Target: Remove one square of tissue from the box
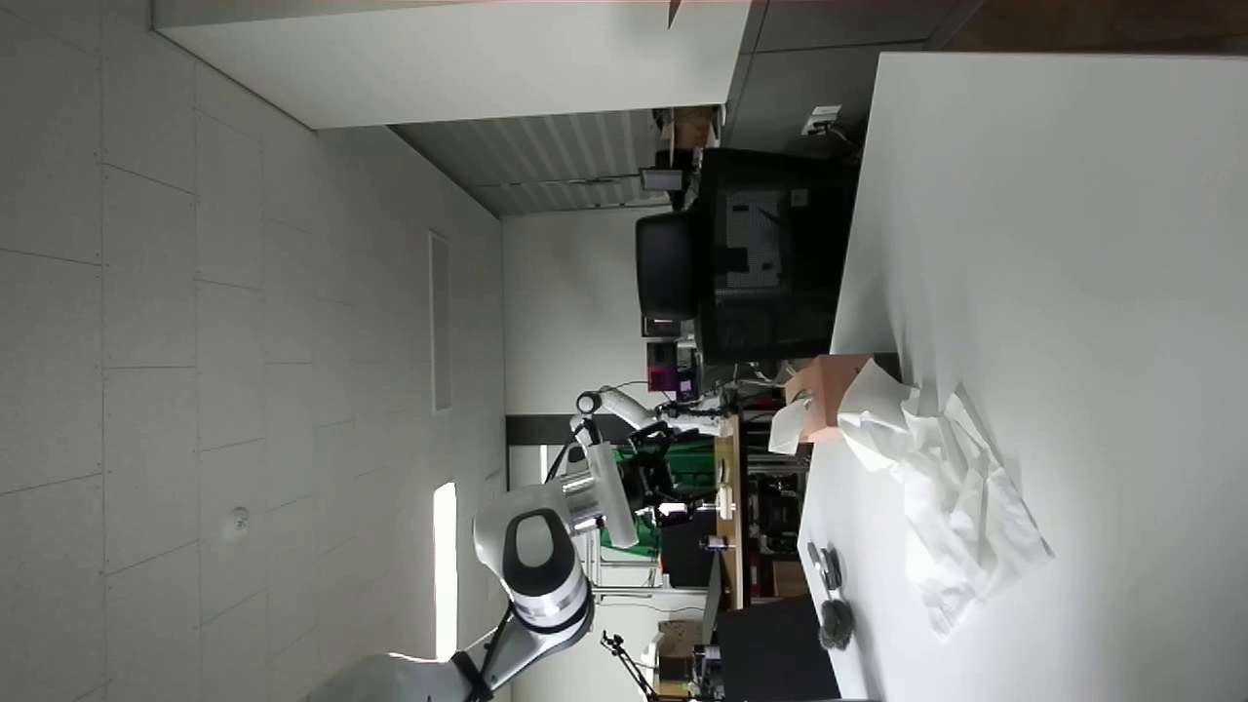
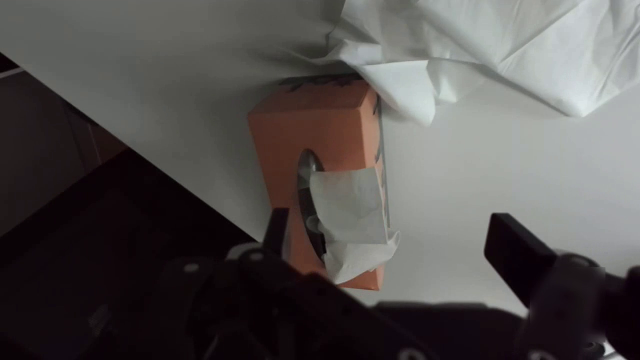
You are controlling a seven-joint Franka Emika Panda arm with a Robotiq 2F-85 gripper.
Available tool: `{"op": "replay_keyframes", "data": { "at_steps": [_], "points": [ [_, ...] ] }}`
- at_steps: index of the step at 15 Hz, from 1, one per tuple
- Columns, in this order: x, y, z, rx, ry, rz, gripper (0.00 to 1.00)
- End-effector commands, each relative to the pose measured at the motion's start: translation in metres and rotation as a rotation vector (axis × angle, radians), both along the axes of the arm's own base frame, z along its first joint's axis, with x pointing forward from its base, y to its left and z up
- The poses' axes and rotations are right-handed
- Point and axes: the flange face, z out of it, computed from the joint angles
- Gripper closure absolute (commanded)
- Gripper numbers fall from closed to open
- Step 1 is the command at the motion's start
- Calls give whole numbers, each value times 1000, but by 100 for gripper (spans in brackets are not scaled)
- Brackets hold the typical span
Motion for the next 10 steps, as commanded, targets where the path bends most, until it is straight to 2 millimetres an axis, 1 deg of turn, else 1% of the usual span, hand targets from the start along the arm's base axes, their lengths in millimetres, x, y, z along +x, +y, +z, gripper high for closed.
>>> {"op": "replay_keyframes", "data": {
  "at_steps": [1,2,4,5,10],
  "points": [
    [45,-8,-25,-6,-21,-7,0],
    [20,-2,-16,-3,-9,2,0],
    [34,-5,-30,-3,-5,-1,0],
    [38,-6,-34,-4,-6,-2,0],
    [42,-5,-33,-3,-13,0,0]
  ]
}}
